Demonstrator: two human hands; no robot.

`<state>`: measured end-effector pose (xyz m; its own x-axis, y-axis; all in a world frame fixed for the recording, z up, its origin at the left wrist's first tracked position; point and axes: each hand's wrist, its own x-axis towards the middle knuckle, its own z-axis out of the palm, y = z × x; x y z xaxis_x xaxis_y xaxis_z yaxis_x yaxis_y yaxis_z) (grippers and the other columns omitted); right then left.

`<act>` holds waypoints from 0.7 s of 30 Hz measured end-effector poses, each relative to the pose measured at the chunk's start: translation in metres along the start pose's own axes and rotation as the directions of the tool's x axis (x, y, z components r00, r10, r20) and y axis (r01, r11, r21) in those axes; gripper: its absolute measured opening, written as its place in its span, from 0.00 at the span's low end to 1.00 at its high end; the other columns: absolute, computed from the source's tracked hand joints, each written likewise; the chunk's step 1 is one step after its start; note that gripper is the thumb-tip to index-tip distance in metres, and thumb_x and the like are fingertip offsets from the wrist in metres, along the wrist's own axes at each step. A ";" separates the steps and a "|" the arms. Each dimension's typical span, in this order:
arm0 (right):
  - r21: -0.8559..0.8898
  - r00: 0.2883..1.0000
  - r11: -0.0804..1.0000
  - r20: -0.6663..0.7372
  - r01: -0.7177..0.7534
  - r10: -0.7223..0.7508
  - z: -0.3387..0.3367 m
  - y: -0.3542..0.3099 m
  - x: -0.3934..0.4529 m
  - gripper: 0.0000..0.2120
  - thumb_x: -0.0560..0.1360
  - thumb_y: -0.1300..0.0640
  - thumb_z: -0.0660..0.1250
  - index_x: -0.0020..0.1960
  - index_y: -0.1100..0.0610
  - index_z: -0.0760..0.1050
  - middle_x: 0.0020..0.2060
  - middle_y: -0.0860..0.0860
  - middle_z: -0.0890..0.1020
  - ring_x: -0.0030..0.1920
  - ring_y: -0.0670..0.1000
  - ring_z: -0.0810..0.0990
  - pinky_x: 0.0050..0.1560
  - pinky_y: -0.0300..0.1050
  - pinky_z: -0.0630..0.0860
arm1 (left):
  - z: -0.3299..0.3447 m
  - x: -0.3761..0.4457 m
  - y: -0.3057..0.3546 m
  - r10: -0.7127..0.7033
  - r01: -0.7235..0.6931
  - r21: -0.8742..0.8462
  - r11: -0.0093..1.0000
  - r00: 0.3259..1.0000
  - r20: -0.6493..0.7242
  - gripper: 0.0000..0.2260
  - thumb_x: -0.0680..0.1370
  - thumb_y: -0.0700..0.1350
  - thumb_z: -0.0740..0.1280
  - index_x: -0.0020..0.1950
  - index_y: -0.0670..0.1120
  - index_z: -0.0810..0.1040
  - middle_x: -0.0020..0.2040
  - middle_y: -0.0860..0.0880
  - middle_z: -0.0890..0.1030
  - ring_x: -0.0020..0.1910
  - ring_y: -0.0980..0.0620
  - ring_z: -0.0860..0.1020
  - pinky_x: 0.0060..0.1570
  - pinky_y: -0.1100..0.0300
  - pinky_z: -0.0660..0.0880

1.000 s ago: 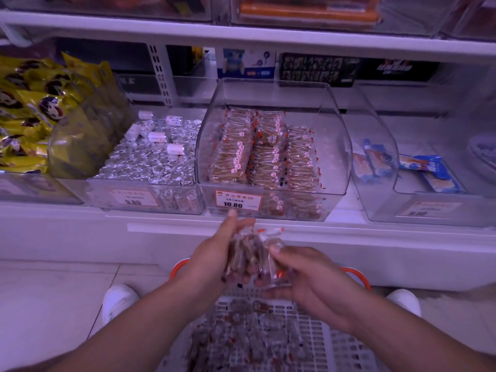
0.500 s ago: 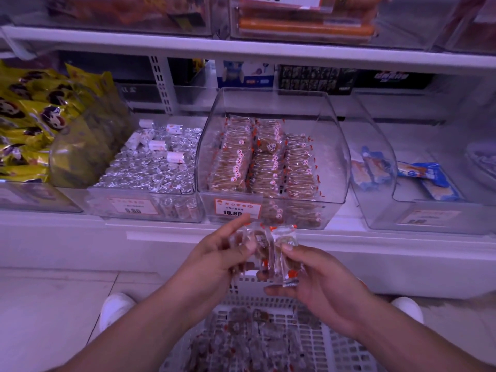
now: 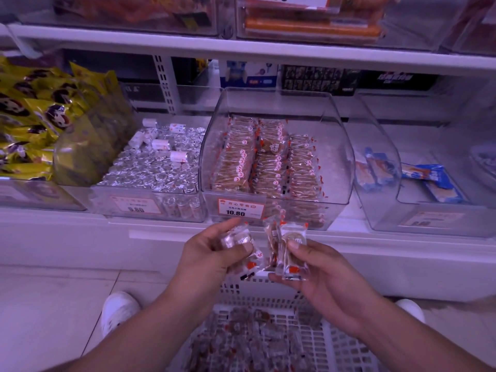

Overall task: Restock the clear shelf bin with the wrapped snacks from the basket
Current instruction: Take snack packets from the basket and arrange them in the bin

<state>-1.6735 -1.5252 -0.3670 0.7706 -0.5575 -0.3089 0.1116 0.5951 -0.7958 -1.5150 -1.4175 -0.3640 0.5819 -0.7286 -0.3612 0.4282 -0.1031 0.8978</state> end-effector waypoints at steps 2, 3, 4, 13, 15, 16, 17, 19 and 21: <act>0.032 0.999 0.999 -0.017 0.031 -0.030 0.000 -0.002 0.001 0.16 0.68 0.57 0.72 0.52 0.64 0.83 0.48 0.61 0.84 0.52 0.63 0.83 0.57 0.56 0.81 | 0.001 0.001 -0.001 0.039 -0.036 0.063 0.997 0.998 -0.040 0.22 0.71 0.30 0.73 0.61 0.49 0.82 0.40 0.46 0.84 0.37 0.49 0.81 0.38 0.58 0.77; 0.037 0.999 0.999 -0.008 0.034 -0.033 0.002 -0.002 0.001 0.16 0.69 0.57 0.72 0.53 0.65 0.83 0.48 0.61 0.84 0.53 0.63 0.83 0.58 0.56 0.80 | 0.002 0.001 -0.002 0.054 -0.050 0.094 0.994 0.997 -0.046 0.22 0.72 0.29 0.73 0.61 0.49 0.81 0.37 0.49 0.84 0.34 0.53 0.80 0.34 0.61 0.76; 0.026 1.000 0.999 0.008 0.027 -0.027 0.004 0.000 0.000 0.16 0.71 0.58 0.71 0.54 0.66 0.82 0.50 0.61 0.84 0.53 0.62 0.83 0.57 0.54 0.80 | 0.003 0.000 -0.003 0.065 -0.060 0.122 0.991 0.997 -0.038 0.22 0.73 0.29 0.72 0.62 0.50 0.81 0.34 0.51 0.83 0.30 0.55 0.79 0.31 0.64 0.75; -0.056 0.994 0.993 0.035 -0.103 0.105 0.015 0.014 -0.004 0.17 0.76 0.50 0.65 0.60 0.57 0.81 0.56 0.59 0.83 0.53 0.56 0.83 0.48 0.52 0.77 | 0.014 -0.003 -0.011 0.012 -0.021 0.075 0.997 0.994 0.109 0.25 0.75 0.27 0.60 0.65 0.50 0.80 0.52 0.40 0.86 0.40 0.49 0.80 0.38 0.60 0.76; -0.053 0.994 0.993 0.016 -0.106 0.107 0.014 0.012 -0.004 0.20 0.74 0.50 0.68 0.61 0.60 0.80 0.57 0.62 0.82 0.54 0.58 0.82 0.50 0.55 0.77 | 0.016 -0.002 -0.010 0.009 -0.013 0.048 0.999 0.995 0.100 0.29 0.71 0.26 0.55 0.62 0.48 0.81 0.51 0.42 0.86 0.31 0.51 0.78 0.25 0.65 0.71; -0.044 0.995 0.994 -0.002 -0.096 0.096 0.013 0.011 -0.004 0.21 0.72 0.50 0.69 0.60 0.62 0.80 0.55 0.63 0.82 0.53 0.58 0.82 0.49 0.55 0.78 | 0.016 -0.002 -0.010 -0.003 0.002 0.015 1.000 0.995 0.096 0.29 0.69 0.27 0.53 0.62 0.47 0.81 0.51 0.43 0.86 0.33 0.49 0.79 0.24 0.66 0.70; -0.037 0.996 0.996 -0.012 -0.085 0.084 0.012 0.010 -0.003 0.22 0.72 0.50 0.69 0.61 0.63 0.80 0.55 0.63 0.82 0.51 0.57 0.81 0.48 0.53 0.77 | 0.016 0.000 -0.010 -0.022 0.024 -0.022 0.999 0.995 0.095 0.30 0.68 0.28 0.53 0.63 0.46 0.81 0.52 0.44 0.86 0.38 0.46 0.80 0.27 0.64 0.71; -0.032 0.997 0.997 0.013 -0.076 0.077 0.011 0.005 -0.004 0.21 0.75 0.51 0.68 0.62 0.63 0.79 0.56 0.62 0.82 0.51 0.56 0.80 0.50 0.52 0.75 | 0.012 0.004 -0.007 -0.121 0.142 -0.176 0.974 0.985 0.124 0.30 0.66 0.31 0.53 0.64 0.44 0.80 0.55 0.42 0.85 0.45 0.41 0.81 0.37 0.59 0.74; 0.013 0.991 0.995 0.090 -0.103 0.101 0.013 0.004 -0.006 0.18 0.77 0.53 0.67 0.62 0.62 0.79 0.55 0.61 0.82 0.51 0.56 0.81 0.53 0.55 0.75 | 0.010 0.005 -0.002 -0.178 0.231 -0.336 0.913 0.967 0.182 0.30 0.65 0.34 0.53 0.63 0.41 0.80 0.56 0.39 0.84 0.44 0.42 0.83 0.38 0.58 0.78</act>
<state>-1.6696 -1.5124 -0.3615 0.8314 -0.4397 -0.3397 0.0397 0.6568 -0.7530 -1.5200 -1.4282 -0.3650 0.3611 -0.8093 -0.4634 0.7576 -0.0352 0.6518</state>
